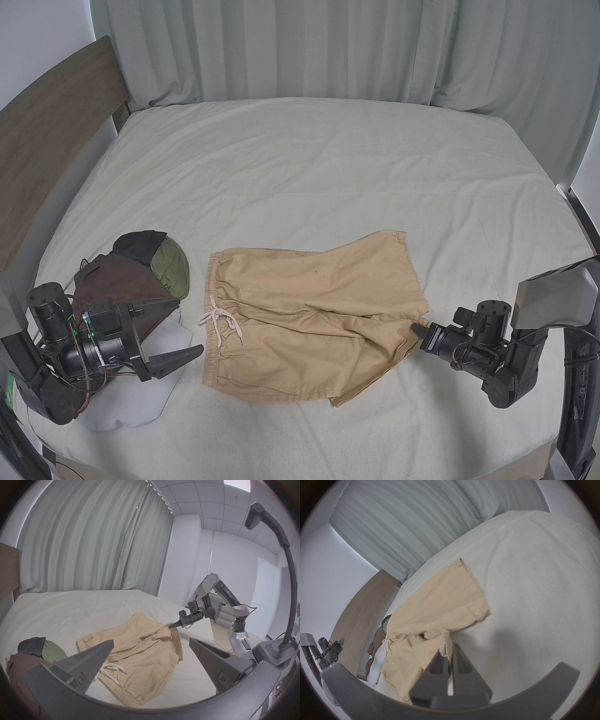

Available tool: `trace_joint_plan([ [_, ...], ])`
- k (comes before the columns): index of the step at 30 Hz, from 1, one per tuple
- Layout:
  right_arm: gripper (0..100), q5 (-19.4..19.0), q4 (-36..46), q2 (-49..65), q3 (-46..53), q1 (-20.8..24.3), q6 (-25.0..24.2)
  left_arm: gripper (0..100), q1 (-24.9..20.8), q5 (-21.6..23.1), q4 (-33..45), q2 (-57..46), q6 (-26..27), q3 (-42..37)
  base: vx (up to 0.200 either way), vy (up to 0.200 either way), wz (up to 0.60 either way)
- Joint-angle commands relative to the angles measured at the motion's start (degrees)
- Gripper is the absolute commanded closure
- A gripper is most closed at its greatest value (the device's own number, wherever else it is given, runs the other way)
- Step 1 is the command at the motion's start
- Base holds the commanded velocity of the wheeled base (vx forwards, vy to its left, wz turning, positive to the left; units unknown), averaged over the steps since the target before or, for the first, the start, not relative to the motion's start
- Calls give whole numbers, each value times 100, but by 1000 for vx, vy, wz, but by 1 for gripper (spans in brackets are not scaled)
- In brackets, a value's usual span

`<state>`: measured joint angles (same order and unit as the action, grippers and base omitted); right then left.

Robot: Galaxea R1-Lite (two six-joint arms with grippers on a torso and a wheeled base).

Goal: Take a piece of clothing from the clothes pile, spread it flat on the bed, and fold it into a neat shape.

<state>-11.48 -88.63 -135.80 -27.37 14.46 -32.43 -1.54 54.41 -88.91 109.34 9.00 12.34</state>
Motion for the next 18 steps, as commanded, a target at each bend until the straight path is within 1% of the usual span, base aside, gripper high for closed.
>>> trace_joint_plan([
  [1, 100, 6, -6, -157, -67, -13, 8, 0, 4, 0, -4, 9, -3, 6, 0, 0, 0],
  [5, 100, 15, -6, -122, -85, -83, 17, 0, 4, 0, -4, 9, -3, 6, 0, 0, 0],
  [10, 100, 59, -6, -157, -155, -145, 281, 0, 4, 0, -4, 9, -12, 6, 0, 0, 0],
  [13, 100, 129, -6, -157, -199, -127, 281, 0, 4, 0, -4, 9, -3, 6, 0, 0, 0],
  [18, 100, 129, -6, -139, -190, -110, 281, 0, -5, 0, -4, 17, -3, -3, 0, 0, 0],
])
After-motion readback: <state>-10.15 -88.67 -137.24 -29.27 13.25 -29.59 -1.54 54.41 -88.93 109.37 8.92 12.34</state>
